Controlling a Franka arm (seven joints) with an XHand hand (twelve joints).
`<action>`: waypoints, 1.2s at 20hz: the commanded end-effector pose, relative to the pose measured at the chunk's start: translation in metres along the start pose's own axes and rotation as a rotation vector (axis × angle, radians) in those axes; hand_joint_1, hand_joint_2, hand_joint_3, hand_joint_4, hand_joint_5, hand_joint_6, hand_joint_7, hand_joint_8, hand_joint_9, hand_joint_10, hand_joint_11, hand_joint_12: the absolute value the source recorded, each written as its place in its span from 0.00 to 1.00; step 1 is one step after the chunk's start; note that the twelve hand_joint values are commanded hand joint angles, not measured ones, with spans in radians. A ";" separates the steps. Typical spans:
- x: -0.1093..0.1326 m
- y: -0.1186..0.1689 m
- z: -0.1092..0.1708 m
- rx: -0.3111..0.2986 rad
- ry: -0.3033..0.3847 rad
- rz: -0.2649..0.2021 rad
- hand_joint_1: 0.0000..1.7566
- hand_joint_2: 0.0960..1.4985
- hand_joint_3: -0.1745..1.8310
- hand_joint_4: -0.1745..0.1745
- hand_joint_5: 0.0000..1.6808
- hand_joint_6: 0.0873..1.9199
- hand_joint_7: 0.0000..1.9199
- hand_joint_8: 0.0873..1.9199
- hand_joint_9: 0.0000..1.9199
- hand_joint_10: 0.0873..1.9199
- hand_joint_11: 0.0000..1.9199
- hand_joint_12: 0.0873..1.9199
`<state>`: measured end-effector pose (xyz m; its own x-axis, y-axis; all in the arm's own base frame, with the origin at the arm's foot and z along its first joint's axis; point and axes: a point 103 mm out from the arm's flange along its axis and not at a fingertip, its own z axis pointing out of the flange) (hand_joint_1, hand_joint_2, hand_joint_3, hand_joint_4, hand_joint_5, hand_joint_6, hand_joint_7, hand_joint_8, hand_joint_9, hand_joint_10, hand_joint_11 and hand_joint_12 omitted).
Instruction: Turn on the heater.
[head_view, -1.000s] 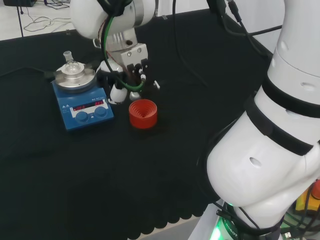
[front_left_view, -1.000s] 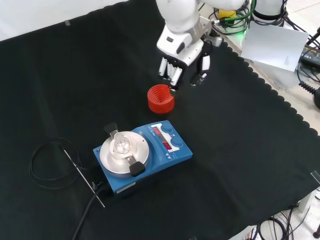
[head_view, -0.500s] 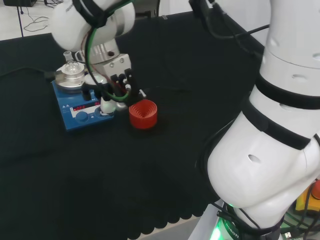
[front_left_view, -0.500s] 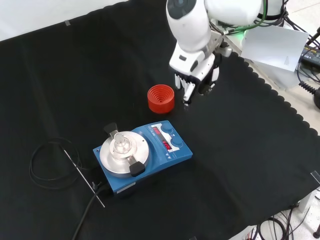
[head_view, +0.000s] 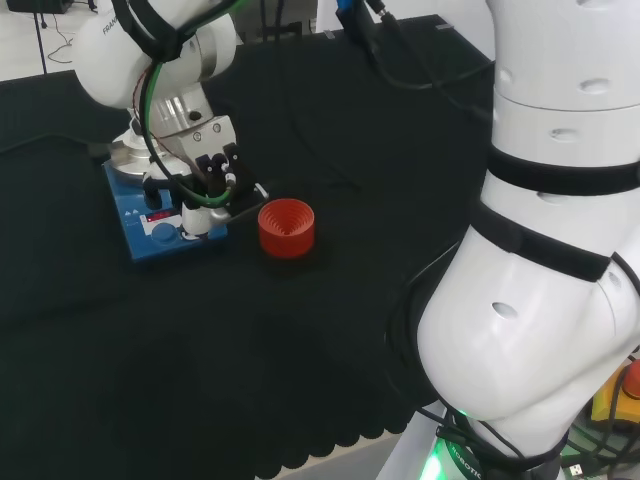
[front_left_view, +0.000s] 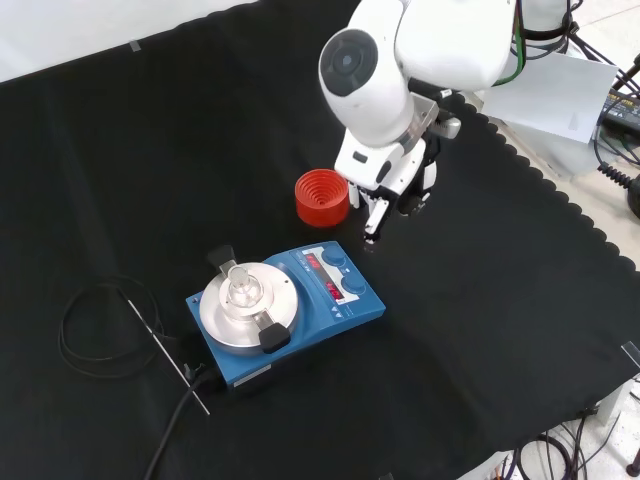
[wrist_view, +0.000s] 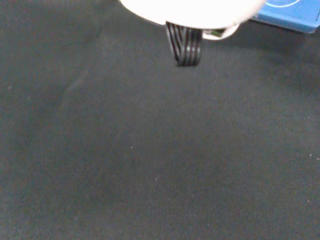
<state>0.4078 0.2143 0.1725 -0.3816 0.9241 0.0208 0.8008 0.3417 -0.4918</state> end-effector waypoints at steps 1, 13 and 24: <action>-0.006 0.011 0.006 0.031 0.002 0.009 0.80 0.44 0.59 0.37 0.15 0.37 0.73 0.87 0.75 0.76 0.54 0.67; -0.016 0.029 0.016 0.061 0.020 0.013 0.80 0.44 0.59 0.39 0.14 0.31 0.73 0.87 0.75 0.76 0.53 0.67; -0.018 0.038 0.022 0.096 0.012 0.016 0.80 0.44 0.60 0.40 0.14 0.28 0.73 0.87 0.75 0.76 0.53 0.68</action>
<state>0.4341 0.2092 0.1364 -0.3638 0.9311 0.0273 0.7630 0.3147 -0.5646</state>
